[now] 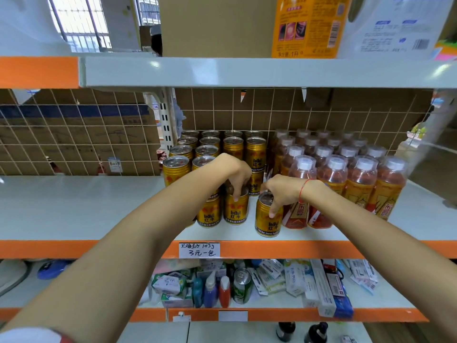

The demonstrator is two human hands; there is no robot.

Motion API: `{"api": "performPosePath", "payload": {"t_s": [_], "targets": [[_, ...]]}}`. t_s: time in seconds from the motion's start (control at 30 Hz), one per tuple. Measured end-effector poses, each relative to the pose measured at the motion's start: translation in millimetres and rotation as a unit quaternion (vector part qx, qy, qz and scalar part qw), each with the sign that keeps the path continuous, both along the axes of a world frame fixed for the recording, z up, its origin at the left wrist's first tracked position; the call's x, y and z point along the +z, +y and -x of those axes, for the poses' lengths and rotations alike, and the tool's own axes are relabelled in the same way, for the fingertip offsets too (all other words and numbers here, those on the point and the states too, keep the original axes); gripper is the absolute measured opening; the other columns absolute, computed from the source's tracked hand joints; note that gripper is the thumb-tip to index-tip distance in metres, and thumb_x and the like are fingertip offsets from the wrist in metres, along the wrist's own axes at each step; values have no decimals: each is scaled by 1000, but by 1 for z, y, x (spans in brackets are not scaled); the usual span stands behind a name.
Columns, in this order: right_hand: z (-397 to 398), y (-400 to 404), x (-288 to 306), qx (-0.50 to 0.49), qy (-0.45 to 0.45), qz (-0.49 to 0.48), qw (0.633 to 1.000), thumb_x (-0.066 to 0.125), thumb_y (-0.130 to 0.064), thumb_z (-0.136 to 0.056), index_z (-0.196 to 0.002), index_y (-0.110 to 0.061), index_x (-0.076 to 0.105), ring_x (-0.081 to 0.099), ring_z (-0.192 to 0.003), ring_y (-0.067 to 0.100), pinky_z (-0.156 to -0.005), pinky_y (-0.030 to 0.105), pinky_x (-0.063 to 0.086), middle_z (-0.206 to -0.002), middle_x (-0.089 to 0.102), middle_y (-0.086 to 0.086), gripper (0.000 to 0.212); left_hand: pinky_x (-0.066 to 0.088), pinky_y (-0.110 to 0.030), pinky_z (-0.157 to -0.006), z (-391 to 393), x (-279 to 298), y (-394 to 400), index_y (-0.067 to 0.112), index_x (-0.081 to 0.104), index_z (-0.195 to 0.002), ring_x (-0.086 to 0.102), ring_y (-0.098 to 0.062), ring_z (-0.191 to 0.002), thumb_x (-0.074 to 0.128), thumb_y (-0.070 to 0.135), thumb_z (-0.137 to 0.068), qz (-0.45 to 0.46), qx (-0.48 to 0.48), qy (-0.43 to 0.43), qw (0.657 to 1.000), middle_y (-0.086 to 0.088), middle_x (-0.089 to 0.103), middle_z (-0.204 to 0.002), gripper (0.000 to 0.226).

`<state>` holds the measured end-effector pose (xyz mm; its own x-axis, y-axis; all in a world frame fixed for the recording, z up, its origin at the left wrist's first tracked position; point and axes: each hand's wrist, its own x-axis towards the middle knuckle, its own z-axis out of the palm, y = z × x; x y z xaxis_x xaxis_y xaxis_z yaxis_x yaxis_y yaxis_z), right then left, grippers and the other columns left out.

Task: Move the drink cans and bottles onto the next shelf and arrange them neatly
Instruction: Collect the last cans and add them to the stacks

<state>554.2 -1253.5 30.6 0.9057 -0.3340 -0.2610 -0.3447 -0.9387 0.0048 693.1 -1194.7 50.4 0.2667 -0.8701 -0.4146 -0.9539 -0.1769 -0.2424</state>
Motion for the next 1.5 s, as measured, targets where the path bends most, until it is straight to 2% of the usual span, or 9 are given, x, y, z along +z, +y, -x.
{"api": "performPosePath", "payload": {"t_s": [0.1, 0.17, 0.23, 0.4, 0.6, 0.73, 1.03, 1.2, 1.5], "targets": [[-2, -2, -2, 2, 3, 8, 1000, 79, -35, -72, -135, -8, 46, 51, -113, 25, -87, 28, 45, -126, 55, 11, 76, 42, -17, -56, -3, 2, 0, 7, 49, -135, 54, -17, -88, 73, 34, -81, 7, -8, -21, 1000, -9, 58, -124, 65], [-3, -2, -2, 3, 5, 10, 1000, 79, -34, -72, -135, -9, 46, 52, -113, 25, -89, 31, 47, -127, 54, 11, 76, 44, -19, -62, -5, 4, -1, 8, 49, -135, 56, -19, -94, 72, 33, -81, 9, -4, -30, 1000, -9, 57, -126, 64], [-4, -3, -2, 2, 4, 3, 1000, 79, -33, -72, -136, -9, 45, 51, -115, 26, -87, 28, 44, -128, 53, 11, 76, 45, -22, -68, -7, 4, -2, 9, 50, -135, 56, -20, -99, 72, 34, -81, 6, 1, -28, 1000, -8, 56, -128, 64], [-4, -4, -2, 1, 5, -1, 1000, 79, -32, -73, -135, -9, 46, 53, -112, 26, -80, 26, 43, -126, 55, 11, 74, 46, -25, -68, -10, 6, -6, 10, 49, -135, 54, -16, -88, 74, 32, -80, 5, 14, -27, 1000, -7, 56, -128, 64], [-6, -5, -2, -1, 13, 6, 1000, 79, -34, -73, -133, -9, 47, 55, -108, 26, -84, 31, 48, -122, 57, 11, 72, 47, -32, -88, -18, 1, -11, 10, 42, -139, 51, -24, -117, 69, 30, -84, 5, 31, -39, 999, -8, 49, -135, 65], [-7, -6, -3, -3, 14, 3, 1000, 79, -34, -72, -132, -8, 48, 56, -107, 26, -87, 33, 50, -121, 58, 11, 72, 45, -32, -86, -18, -3, -13, 10, 38, -141, 50, -25, -120, 64, 30, -89, 7, 32, -50, 998, -8, 47, -137, 62], [-7, -5, -3, -5, 20, -1, 1000, 79, -35, -73, -134, -9, 47, 55, -110, 27, -87, 31, 49, -125, 56, 9, 74, 45, -30, -80, -14, 0, -14, 10, 42, -140, 53, -24, -117, 69, 33, -85, -3, 30, -81, 996, -8, 50, -136, 66], [-7, -5, -3, -3, 15, 4, 1000, 78, -34, -73, -135, -9, 45, 54, -111, 27, -85, 31, 47, -126, 55, 11, 75, 46, -35, -93, -19, -1, -13, 13, 35, -145, 47, -26, -125, 66, 34, -87, -11, 26, -72, 997, -8, 43, -143, 69], [-10, -7, -4, -7, 15, -3, 1000, 79, -32, -73, -136, -9, 45, 54, -111, 27, -84, 30, 48, -126, 54, 11, 74, 46, -34, -92, -23, -4, -15, 12, 36, -144, 49, -26, -123, 63, 36, -89, -7, 19, -62, 998, -9, 46, -140, 66]]}}
